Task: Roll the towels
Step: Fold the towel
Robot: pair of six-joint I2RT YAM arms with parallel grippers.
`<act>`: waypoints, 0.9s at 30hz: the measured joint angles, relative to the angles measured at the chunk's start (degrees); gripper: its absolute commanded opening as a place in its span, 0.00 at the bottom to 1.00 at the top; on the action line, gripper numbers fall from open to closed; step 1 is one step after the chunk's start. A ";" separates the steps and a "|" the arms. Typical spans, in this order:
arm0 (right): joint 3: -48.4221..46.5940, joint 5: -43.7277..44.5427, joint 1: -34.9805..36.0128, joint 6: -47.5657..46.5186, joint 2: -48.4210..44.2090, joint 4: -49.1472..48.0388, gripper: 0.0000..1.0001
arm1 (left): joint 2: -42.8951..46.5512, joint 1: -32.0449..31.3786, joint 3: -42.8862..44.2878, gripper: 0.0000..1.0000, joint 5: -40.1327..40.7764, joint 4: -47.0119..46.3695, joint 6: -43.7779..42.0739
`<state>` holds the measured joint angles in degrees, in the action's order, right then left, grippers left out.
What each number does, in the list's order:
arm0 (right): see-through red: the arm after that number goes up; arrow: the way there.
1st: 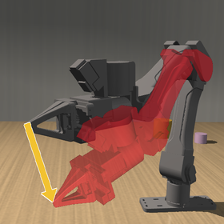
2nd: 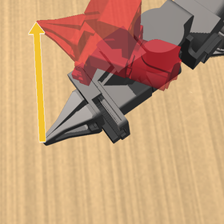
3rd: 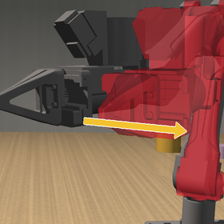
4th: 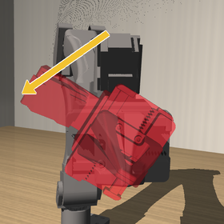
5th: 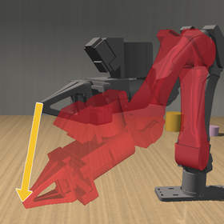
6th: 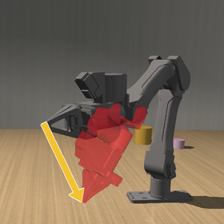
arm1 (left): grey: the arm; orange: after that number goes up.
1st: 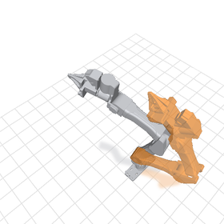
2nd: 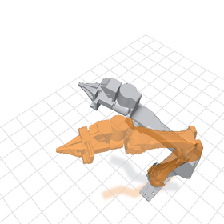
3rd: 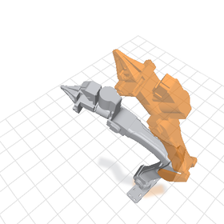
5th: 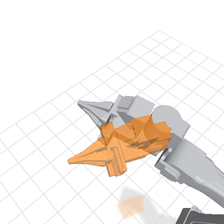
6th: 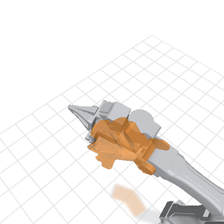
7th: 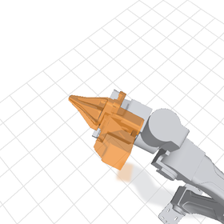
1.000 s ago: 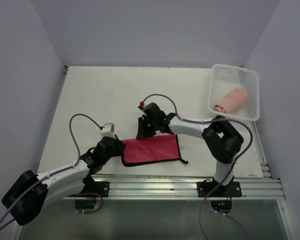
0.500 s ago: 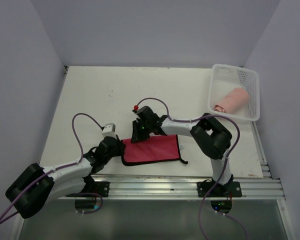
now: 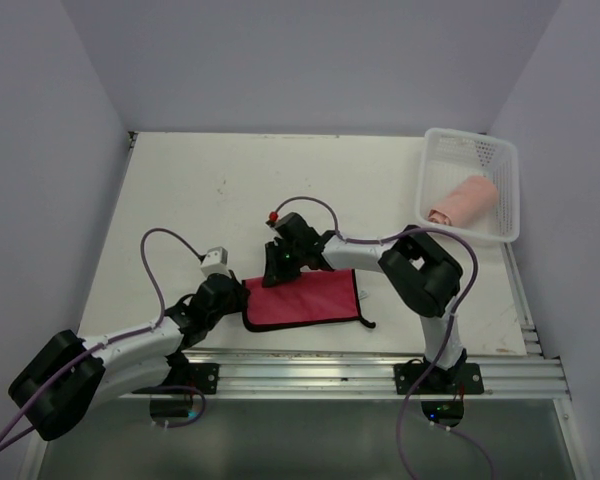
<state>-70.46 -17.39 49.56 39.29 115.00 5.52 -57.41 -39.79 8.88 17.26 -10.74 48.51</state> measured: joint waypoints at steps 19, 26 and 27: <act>10.03 0.81 -5.88 -2.91 -8.83 0.68 0.39 | -0.55 0.00 0.35 0.00 0.55 0.37 1.88; 16.04 0.31 -11.85 -4.33 -14.01 0.63 0.45 | -0.57 0.00 0.46 0.00 0.57 0.59 1.88; 16.55 0.31 -12.48 -4.50 -14.58 0.74 0.46 | -0.63 0.00 0.50 0.00 0.57 0.59 1.88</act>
<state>-53.91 -17.08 37.08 34.79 100.42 6.26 -58.04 -39.79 9.39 17.82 -10.15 50.39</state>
